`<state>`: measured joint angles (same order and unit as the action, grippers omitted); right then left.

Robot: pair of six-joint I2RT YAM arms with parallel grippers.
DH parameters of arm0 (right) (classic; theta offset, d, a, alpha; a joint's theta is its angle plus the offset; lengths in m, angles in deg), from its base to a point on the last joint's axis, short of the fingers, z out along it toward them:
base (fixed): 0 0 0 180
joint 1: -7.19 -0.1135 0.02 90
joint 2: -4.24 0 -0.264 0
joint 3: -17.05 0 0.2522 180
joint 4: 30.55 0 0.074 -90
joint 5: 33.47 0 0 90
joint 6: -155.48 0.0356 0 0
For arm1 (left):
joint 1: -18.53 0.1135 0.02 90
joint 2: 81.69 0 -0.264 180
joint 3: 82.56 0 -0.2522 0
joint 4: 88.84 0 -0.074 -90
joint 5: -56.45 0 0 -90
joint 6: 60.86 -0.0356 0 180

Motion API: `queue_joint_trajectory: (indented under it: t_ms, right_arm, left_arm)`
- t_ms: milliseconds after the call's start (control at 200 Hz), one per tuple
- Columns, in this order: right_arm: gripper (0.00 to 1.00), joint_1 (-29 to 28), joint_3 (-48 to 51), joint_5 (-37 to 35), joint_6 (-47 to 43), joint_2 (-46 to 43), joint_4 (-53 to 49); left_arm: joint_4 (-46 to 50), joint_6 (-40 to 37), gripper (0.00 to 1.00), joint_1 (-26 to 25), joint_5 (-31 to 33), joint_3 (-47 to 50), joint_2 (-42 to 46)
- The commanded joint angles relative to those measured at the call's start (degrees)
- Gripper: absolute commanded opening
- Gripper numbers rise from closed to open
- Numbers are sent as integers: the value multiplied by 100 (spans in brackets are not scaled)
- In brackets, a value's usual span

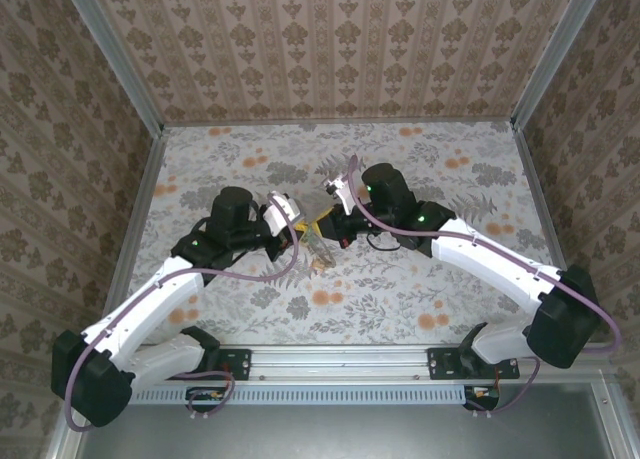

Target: Put the keys on the keyring

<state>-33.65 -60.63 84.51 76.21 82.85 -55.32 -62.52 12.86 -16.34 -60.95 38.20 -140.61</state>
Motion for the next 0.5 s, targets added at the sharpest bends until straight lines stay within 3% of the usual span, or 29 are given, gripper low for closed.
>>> queue_joint_trajectory:
  t_ms: [0, 495]
  right_arm:
    - [0, -38, -156, -240, 131, 67, -150]
    - [0, -36, -182, -395, 360, 240, 27]
  left_arm:
    - [-272, 65, 0, -46, 68, -278, 47]
    - [-272, -35, 0, -265, 59, -348, 12]
